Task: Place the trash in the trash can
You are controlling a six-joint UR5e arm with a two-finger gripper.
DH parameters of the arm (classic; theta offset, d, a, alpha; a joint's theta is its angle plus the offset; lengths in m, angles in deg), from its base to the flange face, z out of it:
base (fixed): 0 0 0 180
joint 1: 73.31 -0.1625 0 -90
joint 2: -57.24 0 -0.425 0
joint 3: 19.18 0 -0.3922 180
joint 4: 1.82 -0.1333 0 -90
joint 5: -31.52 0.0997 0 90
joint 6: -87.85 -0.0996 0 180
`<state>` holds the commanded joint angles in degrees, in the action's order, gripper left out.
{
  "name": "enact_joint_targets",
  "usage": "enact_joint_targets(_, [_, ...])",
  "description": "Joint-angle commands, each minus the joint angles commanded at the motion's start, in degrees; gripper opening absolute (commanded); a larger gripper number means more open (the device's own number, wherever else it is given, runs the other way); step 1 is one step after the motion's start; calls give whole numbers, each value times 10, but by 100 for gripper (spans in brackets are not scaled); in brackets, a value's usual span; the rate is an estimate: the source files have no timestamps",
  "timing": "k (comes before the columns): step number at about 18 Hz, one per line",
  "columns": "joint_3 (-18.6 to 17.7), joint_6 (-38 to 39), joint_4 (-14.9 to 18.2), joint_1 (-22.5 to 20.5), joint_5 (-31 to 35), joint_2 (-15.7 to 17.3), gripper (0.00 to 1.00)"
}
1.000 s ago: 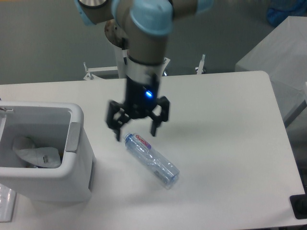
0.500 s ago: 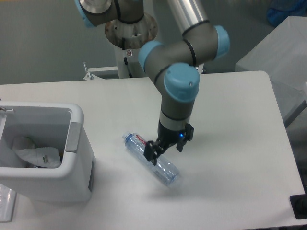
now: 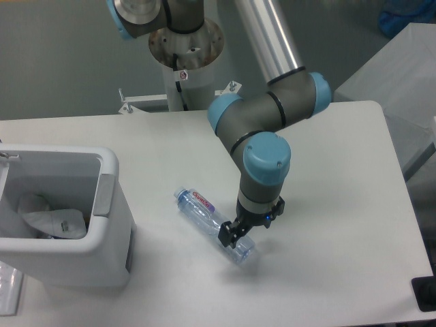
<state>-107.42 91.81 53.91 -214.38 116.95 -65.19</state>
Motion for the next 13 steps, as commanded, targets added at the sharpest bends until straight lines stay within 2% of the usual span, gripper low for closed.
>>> enact_joint_targets(2, [8,1,0,0,0,-14,100])
enact_joint_targets(13, [18,4,0,11,0,-40,100])
